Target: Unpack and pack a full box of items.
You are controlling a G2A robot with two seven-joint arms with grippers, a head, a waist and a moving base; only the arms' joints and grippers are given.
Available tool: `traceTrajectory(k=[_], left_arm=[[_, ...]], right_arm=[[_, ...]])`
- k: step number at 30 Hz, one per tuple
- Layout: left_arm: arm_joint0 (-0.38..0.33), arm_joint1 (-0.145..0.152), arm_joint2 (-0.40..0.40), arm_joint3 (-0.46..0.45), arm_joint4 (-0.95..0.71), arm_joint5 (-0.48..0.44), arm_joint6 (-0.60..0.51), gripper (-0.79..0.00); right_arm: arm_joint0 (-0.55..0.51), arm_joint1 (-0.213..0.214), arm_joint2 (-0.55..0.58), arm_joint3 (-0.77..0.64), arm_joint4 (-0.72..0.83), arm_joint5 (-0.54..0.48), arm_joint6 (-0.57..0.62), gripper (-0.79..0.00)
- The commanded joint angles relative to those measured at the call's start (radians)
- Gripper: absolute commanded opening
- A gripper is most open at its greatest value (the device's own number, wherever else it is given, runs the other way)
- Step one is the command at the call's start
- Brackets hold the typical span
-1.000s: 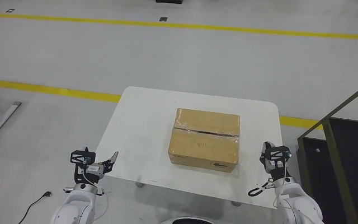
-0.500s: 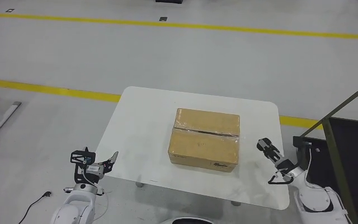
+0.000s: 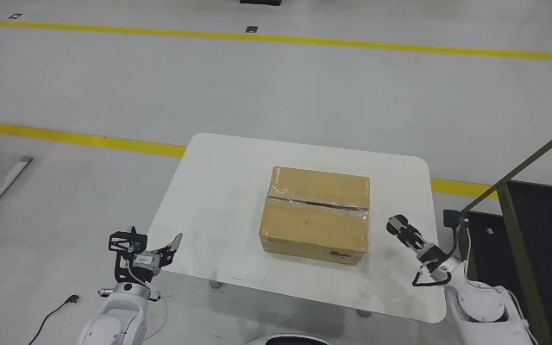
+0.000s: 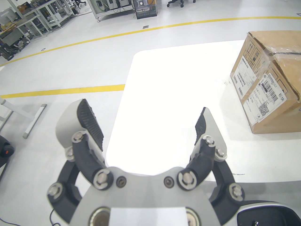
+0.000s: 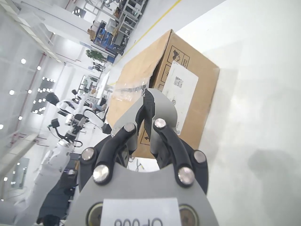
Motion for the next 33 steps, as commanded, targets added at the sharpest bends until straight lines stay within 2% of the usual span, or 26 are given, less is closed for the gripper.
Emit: traceTrajectory(k=[1, 2, 6, 14, 23, 28, 29, 33], left_arm=[[0.000, 0.000, 0.000, 0.000, 0.000, 0.000, 0.000, 0.000], [0.000, 0.000, 0.000, 0.000, 0.000, 0.000, 0.000, 0.000], [0.000, 0.000, 0.000, 0.000, 0.000, 0.000, 0.000, 0.000], [0.000, 0.000, 0.000, 0.000, 0.000, 0.000, 0.000, 0.000], [0.000, 0.000, 0.000, 0.000, 0.000, 0.000, 0.000, 0.000], [0.000, 0.000, 0.000, 0.000, 0.000, 0.000, 0.000, 0.000], [0.000, 0.000, 0.000, 0.000, 0.000, 0.000, 0.000, 0.000], [0.000, 0.000, 0.000, 0.000, 0.000, 0.000, 0.000, 0.000]], right_arm=[[0.028, 0.001, -0.008, 0.024, 0.059, 0.012, 0.040, -0.326], [0.040, 0.002, -0.012, 0.035, 0.079, 0.016, 0.058, -0.329], [0.082, 0.002, -0.032, 0.084, 0.117, 0.049, 0.088, -0.468], [0.159, -0.002, -0.093, 0.177, 0.122, 0.063, 0.104, -0.437], [0.185, -0.003, -0.131, 0.201, 0.119, 0.052, 0.099, -0.499], [0.177, 0.000, -0.135, 0.184, 0.119, 0.055, 0.107, -0.631], [0.177, 0.000, -0.136, 0.182, 0.119, 0.056, 0.106, -0.776], [0.167, 0.006, -0.126, 0.147, 0.083, 0.064, 0.089, -0.785]])
